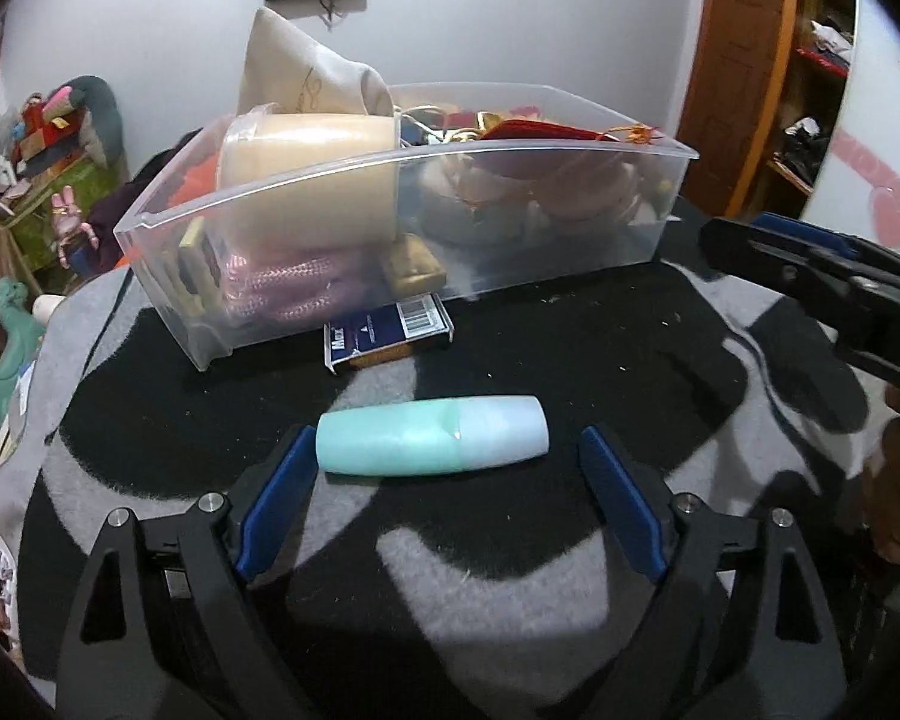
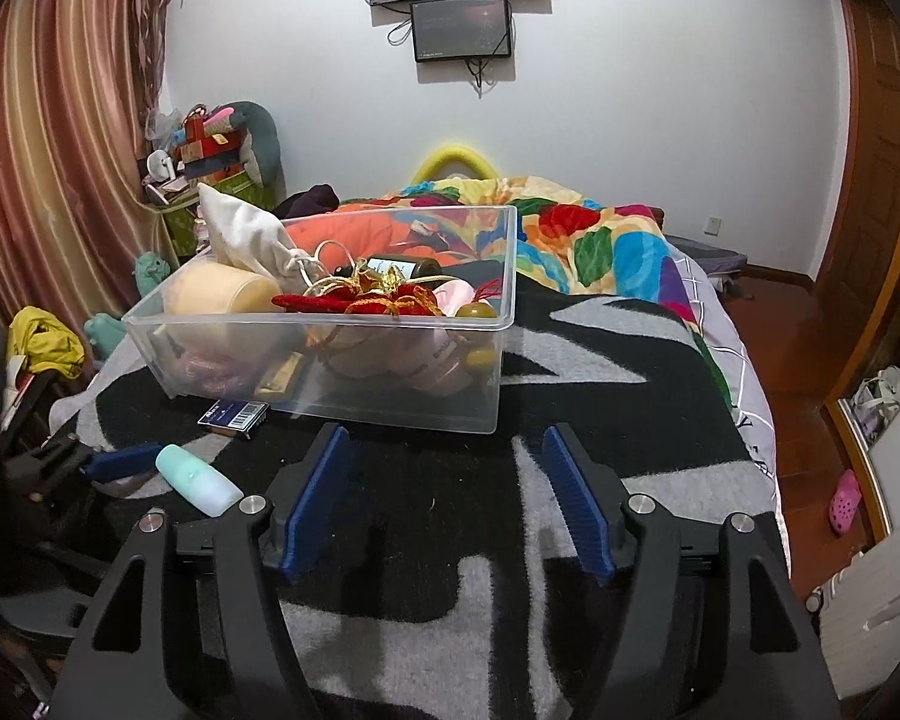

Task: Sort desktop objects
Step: 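Grasp the mint-green tube from the blanket with the left tool, then hold the green tube with the left tool while the right tool grasps the blue card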

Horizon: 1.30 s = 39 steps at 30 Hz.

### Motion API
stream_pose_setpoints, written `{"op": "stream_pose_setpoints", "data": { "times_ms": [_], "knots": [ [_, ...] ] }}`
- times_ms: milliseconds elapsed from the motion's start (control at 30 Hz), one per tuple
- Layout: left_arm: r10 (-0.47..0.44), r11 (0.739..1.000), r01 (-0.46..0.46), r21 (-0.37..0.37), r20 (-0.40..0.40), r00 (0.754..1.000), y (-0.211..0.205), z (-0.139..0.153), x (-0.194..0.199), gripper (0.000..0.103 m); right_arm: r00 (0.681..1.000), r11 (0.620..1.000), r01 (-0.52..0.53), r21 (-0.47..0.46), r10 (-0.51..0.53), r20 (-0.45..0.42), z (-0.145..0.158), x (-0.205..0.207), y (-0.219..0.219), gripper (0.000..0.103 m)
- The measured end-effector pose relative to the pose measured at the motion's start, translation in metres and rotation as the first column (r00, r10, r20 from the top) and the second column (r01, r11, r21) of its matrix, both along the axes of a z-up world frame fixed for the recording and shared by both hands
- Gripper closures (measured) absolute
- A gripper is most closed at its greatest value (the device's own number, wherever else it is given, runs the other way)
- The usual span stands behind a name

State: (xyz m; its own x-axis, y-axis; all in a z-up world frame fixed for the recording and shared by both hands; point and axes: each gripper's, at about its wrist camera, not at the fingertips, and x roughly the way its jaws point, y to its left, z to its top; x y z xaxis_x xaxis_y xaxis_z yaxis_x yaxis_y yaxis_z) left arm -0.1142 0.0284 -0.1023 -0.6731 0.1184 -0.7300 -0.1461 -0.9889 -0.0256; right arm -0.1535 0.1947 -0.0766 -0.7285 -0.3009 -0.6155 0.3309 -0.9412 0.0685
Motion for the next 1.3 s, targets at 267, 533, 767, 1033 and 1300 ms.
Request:
{"op": "stream_pose_setpoints", "data": {
  "times_ms": [267, 533, 767, 1033, 1300],
  "knots": [
    [0.031, 0.999, -0.030, 0.024, -0.045, 0.999, -0.013, 0.004, 0.015, 0.030, 0.999, 0.999, -0.032, 0.014, 0.032, 0.007, -0.003, 0.004, -0.015, 0.039],
    [0.133, 0.985, -0.124, 0.119, -0.071, 0.989, -0.063, 0.008, 0.035, 0.030, 0.991, 0.991, -0.125, 0.054, 0.122, 0.052, -0.011, 0.005, -0.063, 0.039],
    [0.221, 0.969, -0.204, 0.140, -0.119, 0.968, -0.103, 0.020, 0.054, 0.030, 0.976, 0.976, -0.194, 0.097, 0.182, 0.116, -0.021, -0.001, -0.113, 0.039],
    [0.275, 0.952, -0.245, 0.186, -0.162, 0.947, -0.126, 0.029, 0.071, 0.030, 0.967, 0.967, -0.194, 0.162, 0.161, 0.199, -0.037, -0.018, -0.163, 0.034],
    [0.258, 0.951, -0.217, 0.220, -0.176, 0.950, -0.121, 0.031, 0.074, 0.030, 0.974, 0.980, -0.141, 0.138, 0.112, 0.197, -0.042, -0.025, -0.157, 0.051]
  ]
}}
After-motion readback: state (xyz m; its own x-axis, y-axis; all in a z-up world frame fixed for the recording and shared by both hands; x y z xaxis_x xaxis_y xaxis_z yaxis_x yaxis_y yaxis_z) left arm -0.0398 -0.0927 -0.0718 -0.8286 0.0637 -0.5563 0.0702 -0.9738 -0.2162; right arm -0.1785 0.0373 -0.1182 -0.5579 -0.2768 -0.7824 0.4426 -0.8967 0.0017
